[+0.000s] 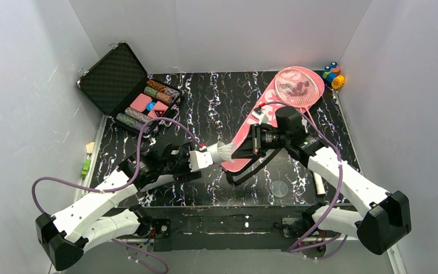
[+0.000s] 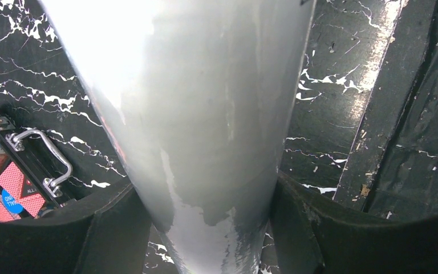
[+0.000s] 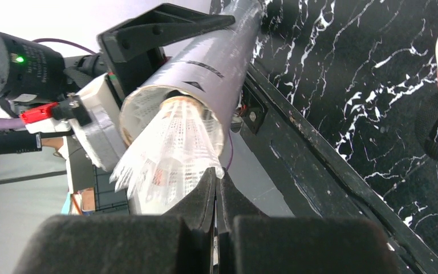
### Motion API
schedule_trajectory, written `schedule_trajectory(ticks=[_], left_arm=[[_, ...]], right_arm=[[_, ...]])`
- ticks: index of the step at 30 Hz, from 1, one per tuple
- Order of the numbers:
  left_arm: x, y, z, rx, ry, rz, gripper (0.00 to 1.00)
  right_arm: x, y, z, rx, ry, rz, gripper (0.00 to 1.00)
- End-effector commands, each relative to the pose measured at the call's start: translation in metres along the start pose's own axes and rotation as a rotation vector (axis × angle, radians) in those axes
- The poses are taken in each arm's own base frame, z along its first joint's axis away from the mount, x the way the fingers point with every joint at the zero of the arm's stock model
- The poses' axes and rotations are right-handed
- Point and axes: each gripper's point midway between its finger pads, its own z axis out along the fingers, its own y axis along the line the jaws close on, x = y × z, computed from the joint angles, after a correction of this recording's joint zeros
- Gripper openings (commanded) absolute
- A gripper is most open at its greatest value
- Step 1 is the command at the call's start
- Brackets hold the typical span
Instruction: Pack up the badminton gear
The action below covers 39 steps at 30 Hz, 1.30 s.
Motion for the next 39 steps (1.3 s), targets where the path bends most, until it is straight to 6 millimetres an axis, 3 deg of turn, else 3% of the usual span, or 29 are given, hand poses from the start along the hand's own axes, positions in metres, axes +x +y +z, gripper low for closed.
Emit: schedule_trajectory(ticks=[1, 6, 11, 14, 25, 33, 39], left_arm=[[-0.009, -0.001, -0.003, 0.007, -0.037, 0.025, 0.47], [-0.002, -0.003, 0.000, 0.010, -0.018, 0.034, 0.47], [-0.004, -0.003, 0.000, 0.011, -0.025, 0.033, 0.47], [-0.006, -0.002, -0.001, 0.009, -0.029, 0.033, 0.47], [-0.010, -0.003, -0.003, 0.016, -0.042, 0.026, 0.47], [-0.024, 0.003, -0.009, 0.009, -0.073, 0.014, 0.48], [-0.030, 0.004, -0.012, 0.012, -0.088, 0.006, 0.48]], right_arm=[[-0.012, 0.029, -0.008, -0.028, -0.044, -0.100, 0.03], [-0.009, 0.031, -0.016, 0.003, -0.051, -0.127, 0.11], [-0.005, 0.028, -0.017, 0.016, -0.043, -0.122, 0.44], [-0.006, 0.026, -0.016, 0.026, -0.043, -0.119, 0.57], [-0.007, 0.022, -0.001, 0.062, -0.023, -0.135, 0.61], [-0.004, -0.006, 0.019, 0.192, 0.006, -0.144, 0.61], [-0.002, -0.003, 0.031, 0.226, 0.011, -0.184, 0.63]])
